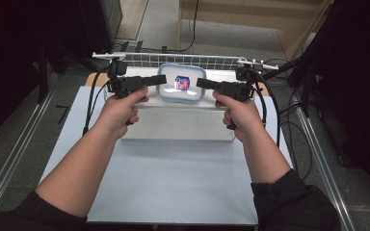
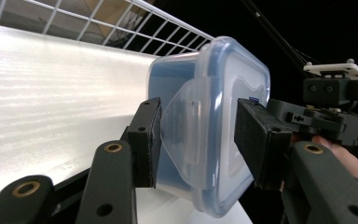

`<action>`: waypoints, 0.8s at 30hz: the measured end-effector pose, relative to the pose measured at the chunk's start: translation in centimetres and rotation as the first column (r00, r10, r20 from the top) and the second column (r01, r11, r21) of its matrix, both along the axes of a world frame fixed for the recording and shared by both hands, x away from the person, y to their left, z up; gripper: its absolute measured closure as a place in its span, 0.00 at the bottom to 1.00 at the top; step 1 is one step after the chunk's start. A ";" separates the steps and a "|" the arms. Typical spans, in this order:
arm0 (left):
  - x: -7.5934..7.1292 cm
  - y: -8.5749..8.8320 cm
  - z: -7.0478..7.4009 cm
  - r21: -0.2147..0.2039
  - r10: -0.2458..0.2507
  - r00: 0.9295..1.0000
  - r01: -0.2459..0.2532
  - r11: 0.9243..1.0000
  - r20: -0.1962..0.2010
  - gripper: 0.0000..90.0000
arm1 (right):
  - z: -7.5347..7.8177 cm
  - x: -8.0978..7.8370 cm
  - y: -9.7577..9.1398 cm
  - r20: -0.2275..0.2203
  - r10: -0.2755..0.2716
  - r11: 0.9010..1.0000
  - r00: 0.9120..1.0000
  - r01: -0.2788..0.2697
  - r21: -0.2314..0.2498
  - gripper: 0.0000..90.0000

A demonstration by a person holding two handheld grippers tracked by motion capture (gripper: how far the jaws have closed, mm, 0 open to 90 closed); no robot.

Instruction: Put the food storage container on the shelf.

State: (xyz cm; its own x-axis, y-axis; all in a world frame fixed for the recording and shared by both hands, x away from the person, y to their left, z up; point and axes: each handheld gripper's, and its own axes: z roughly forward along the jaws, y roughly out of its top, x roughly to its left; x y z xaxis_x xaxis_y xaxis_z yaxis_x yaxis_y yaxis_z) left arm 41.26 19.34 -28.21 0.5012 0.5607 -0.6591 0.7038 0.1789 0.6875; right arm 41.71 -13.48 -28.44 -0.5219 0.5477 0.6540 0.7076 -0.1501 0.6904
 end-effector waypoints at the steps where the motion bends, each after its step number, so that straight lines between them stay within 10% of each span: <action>1: 0.1 -0.1 -0.1 0.000 0.004 1.000 -0.004 1.000 0.002 0.58 | 0.0 0.0 0.0 0.002 -0.004 1.000 1.000 0.004 0.001 0.60; 24: 1.3 -0.6 -0.7 0.008 0.061 0.998 -0.061 0.998 -0.002 0.50 | -0.7 1.6 1.0 -0.007 -0.081 0.997 0.997 0.081 0.004 0.55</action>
